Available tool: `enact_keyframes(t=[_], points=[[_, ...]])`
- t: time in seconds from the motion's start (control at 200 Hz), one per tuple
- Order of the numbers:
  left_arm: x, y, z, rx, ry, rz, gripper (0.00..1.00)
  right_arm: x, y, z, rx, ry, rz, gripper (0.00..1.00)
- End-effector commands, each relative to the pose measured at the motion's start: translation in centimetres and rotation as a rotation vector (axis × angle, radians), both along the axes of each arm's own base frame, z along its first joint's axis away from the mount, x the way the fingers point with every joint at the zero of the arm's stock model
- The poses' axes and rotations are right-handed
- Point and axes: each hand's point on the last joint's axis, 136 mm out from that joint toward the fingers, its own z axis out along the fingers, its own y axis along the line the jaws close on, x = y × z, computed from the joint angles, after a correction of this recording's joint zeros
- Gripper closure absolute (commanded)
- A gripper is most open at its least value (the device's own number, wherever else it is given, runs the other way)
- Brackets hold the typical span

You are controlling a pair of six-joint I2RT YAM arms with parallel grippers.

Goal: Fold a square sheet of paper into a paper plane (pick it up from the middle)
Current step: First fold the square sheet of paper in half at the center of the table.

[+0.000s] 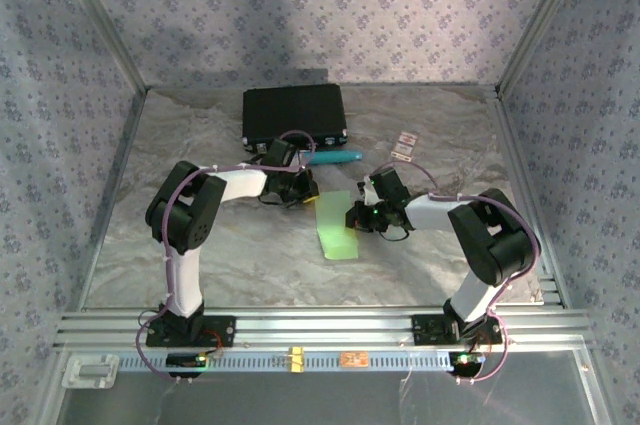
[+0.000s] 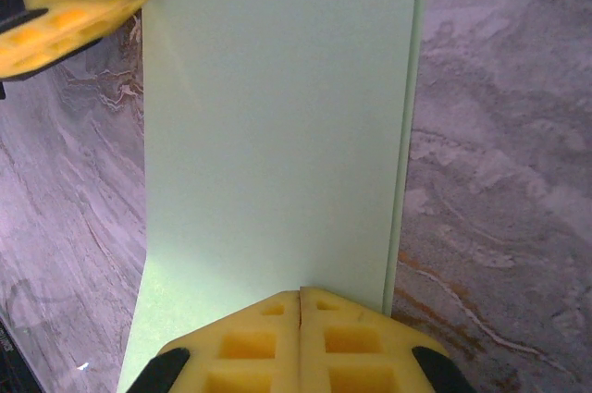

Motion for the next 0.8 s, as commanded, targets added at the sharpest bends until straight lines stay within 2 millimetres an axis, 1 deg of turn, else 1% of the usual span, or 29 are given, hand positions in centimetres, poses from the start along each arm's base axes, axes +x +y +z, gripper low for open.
enact_keyframes(t=[0.0, 0.215, 0.295, 0.545, 0.65, 0.795], points=[[2.9, 2.2, 0.1, 0.073, -0.055, 0.11, 1.0, -3.8, -3.4, -4.6, -0.18, 0.159, -0.013, 1.0], [2.8, 2.7, -0.4, 0.099, -0.047, 0.131, 1.0, -4.0, -3.4, -4.6, -0.179, 0.161, -0.007, 1.0], [3.0, 3.0, -0.3, 0.109, -0.058, 0.141, 1.0, -3.9, -3.4, -4.6, -0.177, 0.159, -0.009, 1.0], [3.3, 2.3, 0.4, 0.084, -0.066, 0.119, 1.0, -3.9, -3.4, -4.5, -0.179, 0.157, -0.009, 1.0], [3.3, 2.3, 0.9, 0.081, -0.073, 0.121, 1.0, -3.8, -3.4, -4.5, -0.178, 0.155, -0.009, 1.0], [2.8, 1.6, 2.8, 0.041, -0.097, 0.094, 1.0, -3.6, -3.3, -4.5, -0.179, 0.154, -0.016, 1.0]])
